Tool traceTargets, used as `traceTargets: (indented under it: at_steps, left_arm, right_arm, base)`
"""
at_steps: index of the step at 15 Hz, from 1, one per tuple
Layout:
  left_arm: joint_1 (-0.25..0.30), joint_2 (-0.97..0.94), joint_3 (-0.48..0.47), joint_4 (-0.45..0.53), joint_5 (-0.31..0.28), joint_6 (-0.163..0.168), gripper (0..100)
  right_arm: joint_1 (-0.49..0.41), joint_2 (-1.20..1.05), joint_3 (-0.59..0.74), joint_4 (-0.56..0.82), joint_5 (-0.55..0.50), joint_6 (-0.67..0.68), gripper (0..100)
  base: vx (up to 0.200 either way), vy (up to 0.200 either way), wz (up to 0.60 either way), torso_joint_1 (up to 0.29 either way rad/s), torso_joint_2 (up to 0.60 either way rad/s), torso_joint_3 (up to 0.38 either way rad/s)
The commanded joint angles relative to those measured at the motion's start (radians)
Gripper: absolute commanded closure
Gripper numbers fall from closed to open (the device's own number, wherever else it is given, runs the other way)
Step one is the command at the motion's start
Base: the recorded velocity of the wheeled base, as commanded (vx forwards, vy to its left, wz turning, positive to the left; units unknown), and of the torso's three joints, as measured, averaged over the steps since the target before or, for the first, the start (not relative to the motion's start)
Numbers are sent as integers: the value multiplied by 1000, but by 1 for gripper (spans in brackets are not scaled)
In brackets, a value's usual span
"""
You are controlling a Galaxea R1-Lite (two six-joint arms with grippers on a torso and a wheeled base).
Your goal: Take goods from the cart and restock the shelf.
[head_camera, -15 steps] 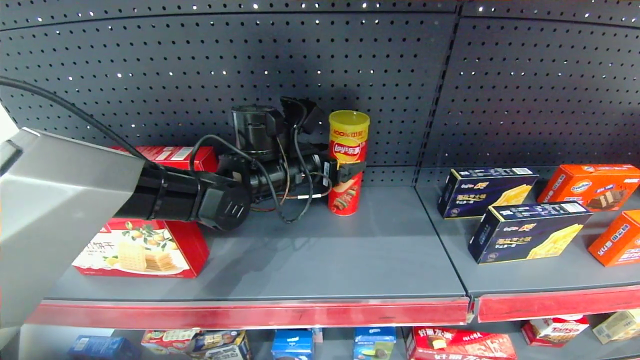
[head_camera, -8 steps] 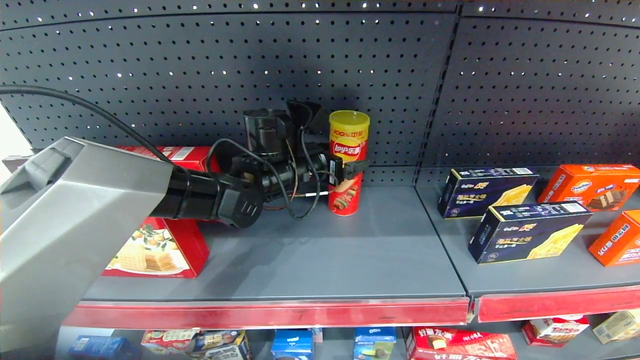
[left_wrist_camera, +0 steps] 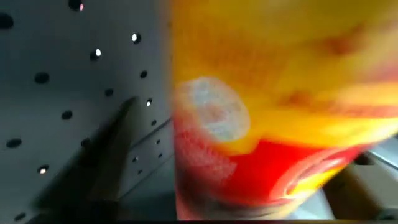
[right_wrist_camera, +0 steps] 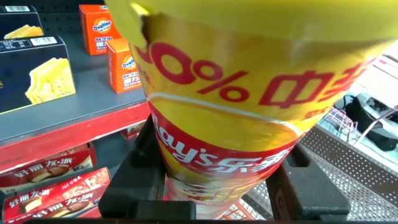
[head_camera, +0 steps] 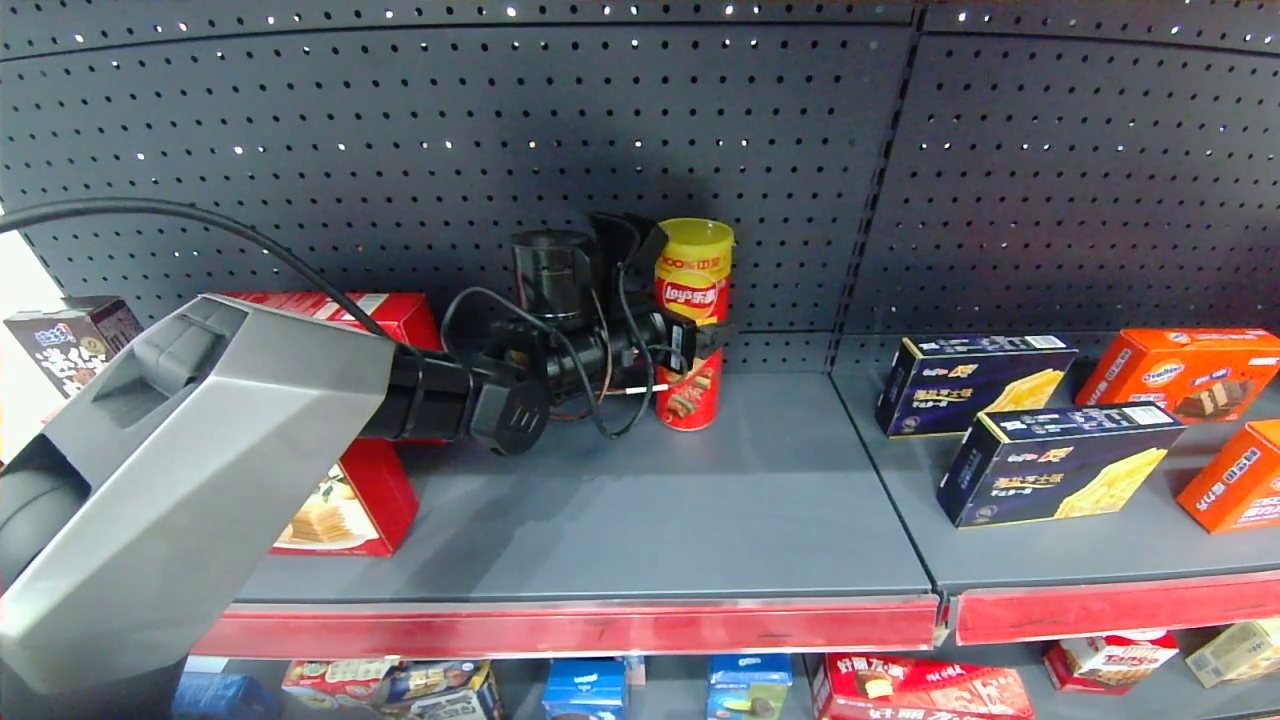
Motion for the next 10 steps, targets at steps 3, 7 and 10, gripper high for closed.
traceTargets:
  at_steps: [3,7,10]
  left_arm:
    - [0,11,-6,1,10,0,100]
    - [-3,6,-6,-2,22,3,100]
    - [-5,2,29,-49,69,0,100]
  right_arm:
    - [-1,-19,-1,7,-1,0,100]
    - [1,-25,-13,7,-1,-5,100]
    - [1,-27,-15,5,0,-5,100]
  base:
    - [0,0,0,0,0,0]
    - [0,0,0,0,0,0]
    - [0,0,0,0,0,0]
